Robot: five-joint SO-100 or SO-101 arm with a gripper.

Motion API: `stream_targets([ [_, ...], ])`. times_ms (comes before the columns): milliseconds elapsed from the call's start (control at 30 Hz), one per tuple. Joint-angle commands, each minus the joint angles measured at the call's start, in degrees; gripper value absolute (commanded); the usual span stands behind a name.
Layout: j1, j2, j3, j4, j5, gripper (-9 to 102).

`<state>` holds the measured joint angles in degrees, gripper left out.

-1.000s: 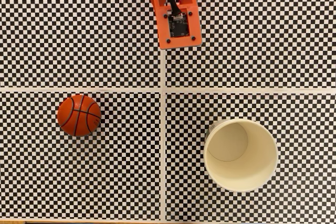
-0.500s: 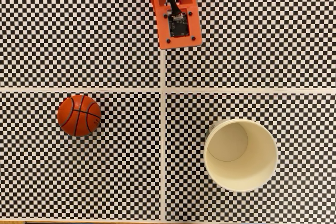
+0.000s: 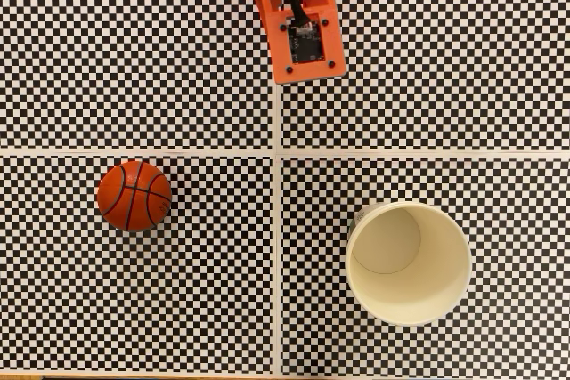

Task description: Grasp basketball and place into cup.

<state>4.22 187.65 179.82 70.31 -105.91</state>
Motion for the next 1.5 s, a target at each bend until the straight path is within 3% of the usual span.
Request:
stream_targets([
  [0,-0.26,0.79,2.02,-0.18,5.19,0],
  [400,-2.11,0.79,-1.58,-1.58,9.67,0],
  [700,-3.78,0.88,-7.47,-10.02,12.83,0],
  [967,-3.96,-0.53,-15.82,-9.49,14.85,0],
  [1233,-4.22,-16.0,-32.43,-5.8,18.02,0],
  [1300,-3.6,-35.95,-53.61,2.29,20.21,0],
  [1467,-3.43,-50.89,-71.89,10.81,22.5,0],
])
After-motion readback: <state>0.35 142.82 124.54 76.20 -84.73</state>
